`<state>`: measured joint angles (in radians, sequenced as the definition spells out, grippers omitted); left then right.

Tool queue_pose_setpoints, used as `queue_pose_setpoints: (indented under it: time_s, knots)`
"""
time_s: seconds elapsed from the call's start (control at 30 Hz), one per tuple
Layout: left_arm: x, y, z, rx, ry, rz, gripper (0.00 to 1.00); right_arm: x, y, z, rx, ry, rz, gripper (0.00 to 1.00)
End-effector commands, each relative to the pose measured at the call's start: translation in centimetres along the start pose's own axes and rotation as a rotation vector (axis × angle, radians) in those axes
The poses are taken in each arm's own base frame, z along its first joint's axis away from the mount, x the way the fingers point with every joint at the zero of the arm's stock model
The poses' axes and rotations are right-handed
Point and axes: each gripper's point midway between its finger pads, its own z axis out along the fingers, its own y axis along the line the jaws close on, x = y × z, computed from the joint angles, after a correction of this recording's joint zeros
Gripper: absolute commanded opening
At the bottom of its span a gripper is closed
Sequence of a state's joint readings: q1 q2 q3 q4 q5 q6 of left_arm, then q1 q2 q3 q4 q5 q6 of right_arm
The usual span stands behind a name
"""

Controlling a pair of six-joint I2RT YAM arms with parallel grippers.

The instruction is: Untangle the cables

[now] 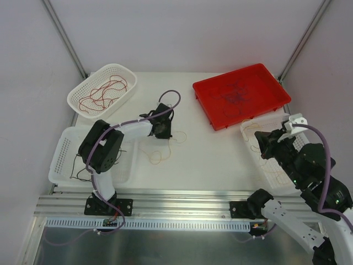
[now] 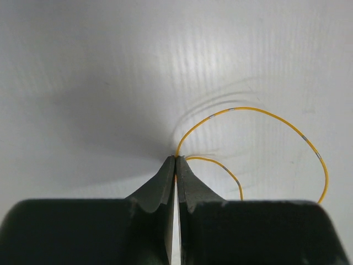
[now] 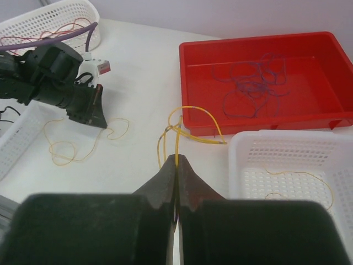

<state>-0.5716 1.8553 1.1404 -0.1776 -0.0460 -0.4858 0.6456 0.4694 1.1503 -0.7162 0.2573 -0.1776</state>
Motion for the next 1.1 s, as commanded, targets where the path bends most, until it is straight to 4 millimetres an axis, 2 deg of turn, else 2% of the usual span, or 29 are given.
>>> queue_pose_setpoints:
  time_s: [0.0,0.03,0.07,0.2,0.23,0.37,0.4,0.47,0.5,0.57,0.6,0.8,0.87,1.0,1.03,1.07]
  knots:
    - [2.1,-3.0,-2.5,0.083,0.023,0.078,0.0,-0.1,-1.2,1.3,0.088,0.035,-0.039,0.01]
    - [2.8,-3.4,-2.8,0.089,0.03,0.091,0.0,-0.1,-1.6,1.6,0.11,0.041,-0.049,0.01]
    - [4.0,-4.7,-3.1,0.125,0.053,0.121,0.0,-0.1,-2.3,1.8,0.153,0.05,-0.059,0.01]
    - [6.6,-7.1,-4.3,0.186,0.086,0.182,0.02,0.2,-4.1,3.3,0.283,0.092,-0.104,0.01]
    - [7.0,-7.7,-4.8,0.204,0.087,0.192,0.02,0.4,-4.4,3.8,0.313,0.111,-0.115,0.01]
    - [8.1,-10.0,-6.8,0.268,0.073,0.243,0.12,-1.1,-6.8,3.7,0.455,0.098,-0.118,0.01]
    - [8.1,-10.3,-7.2,0.276,0.068,0.25,0.23,-1.4,-7.5,3.6,0.487,0.092,-0.101,0.01]
    - [8.2,-10.7,-8.2,0.297,0.051,0.257,0.33,-2.1,-8.2,3.7,0.519,0.077,-0.078,0.01]
    - [8.0,-10.7,-8.5,0.297,0.043,0.25,0.41,-2.4,-9.2,3.4,0.57,0.072,-0.067,0.01]
    - [7.3,-10.5,-9.4,0.291,0.0,0.244,0.45,-2.3,-10.3,3.6,0.614,0.086,-0.061,0.01]
    - [6.7,-10.4,-10.0,0.292,-0.026,0.241,0.5,-2.4,-11.5,3.3,0.667,0.088,-0.038,0.01]
    - [5.2,-9.7,-11.5,0.275,-0.101,0.245,0.68,-3.8,-14.2,3.1,0.769,0.067,0.049,0.01]
    - [4.9,-9.5,-11.9,0.274,-0.11,0.241,0.75,-3.7,-15.1,3.0,0.811,0.076,0.058,0.01]
    - [3.4,-8.9,-13.3,0.269,-0.163,0.23,0.87,-1.0,-17.6,3.0,0.921,0.132,0.119,0.01]
    - [3.1,-8.6,-13.5,0.264,-0.171,0.226,0.89,1.4,-18.0,3.5,0.939,0.183,0.142,0.01]
    - [2.9,-8.3,-13.7,0.26,-0.177,0.224,0.91,2.7,-18.2,3.9,0.959,0.192,0.196,0.01]
